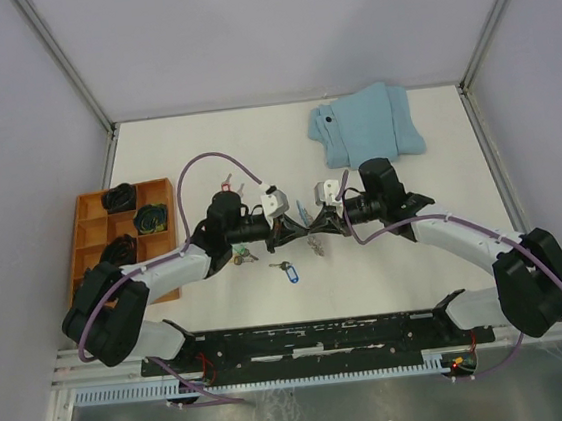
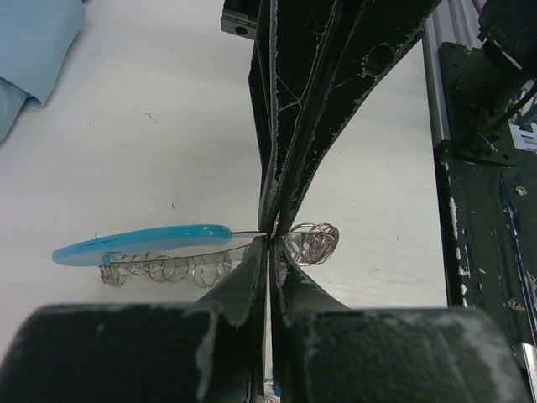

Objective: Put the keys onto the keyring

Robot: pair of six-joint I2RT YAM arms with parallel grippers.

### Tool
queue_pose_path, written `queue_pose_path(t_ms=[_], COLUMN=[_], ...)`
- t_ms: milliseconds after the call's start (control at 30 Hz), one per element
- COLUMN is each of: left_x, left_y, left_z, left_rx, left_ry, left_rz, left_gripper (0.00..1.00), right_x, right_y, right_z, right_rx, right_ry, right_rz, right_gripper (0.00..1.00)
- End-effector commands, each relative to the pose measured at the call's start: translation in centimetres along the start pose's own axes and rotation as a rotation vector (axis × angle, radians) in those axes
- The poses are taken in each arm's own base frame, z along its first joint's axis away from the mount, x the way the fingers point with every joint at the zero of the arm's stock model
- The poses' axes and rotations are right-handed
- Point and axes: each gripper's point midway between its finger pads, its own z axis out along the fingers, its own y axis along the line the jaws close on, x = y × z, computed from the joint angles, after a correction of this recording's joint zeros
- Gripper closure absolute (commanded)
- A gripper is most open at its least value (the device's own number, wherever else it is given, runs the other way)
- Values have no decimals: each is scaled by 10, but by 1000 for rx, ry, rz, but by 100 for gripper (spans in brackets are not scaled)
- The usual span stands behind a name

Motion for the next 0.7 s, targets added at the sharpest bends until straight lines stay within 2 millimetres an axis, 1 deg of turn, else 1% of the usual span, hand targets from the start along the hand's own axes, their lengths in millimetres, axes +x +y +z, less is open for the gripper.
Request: queue_pose_path(t_ms=[0,167,333,533,600,667], left_x=[-30,-25,-28,-31,-32,-32], left_y=[2,3,1,7,7,10], left_z=[7,12,12,9,7,4], left_rx=[57,78,97,45,33,-1], left_ry=[-55,-17,-12,-21,-29,-37], left_rz=[97,50,31,9,30,47], left_gripper=[97,97,97,97,97,97], right_x=[-22,-22,-22,-23,-23,-25], right_y=[-4,-5,-4,-4,-5,-6], right_z=[3,3,2,1,1,0], right_rx=[-30,-26,-25,-21,-16,-8], right_ry=[-55,-52,-51,-49,-48,-48], right_rz=[-51,-50,-52,-53,-55,-55], right_gripper=[99,99,99,99,96,88])
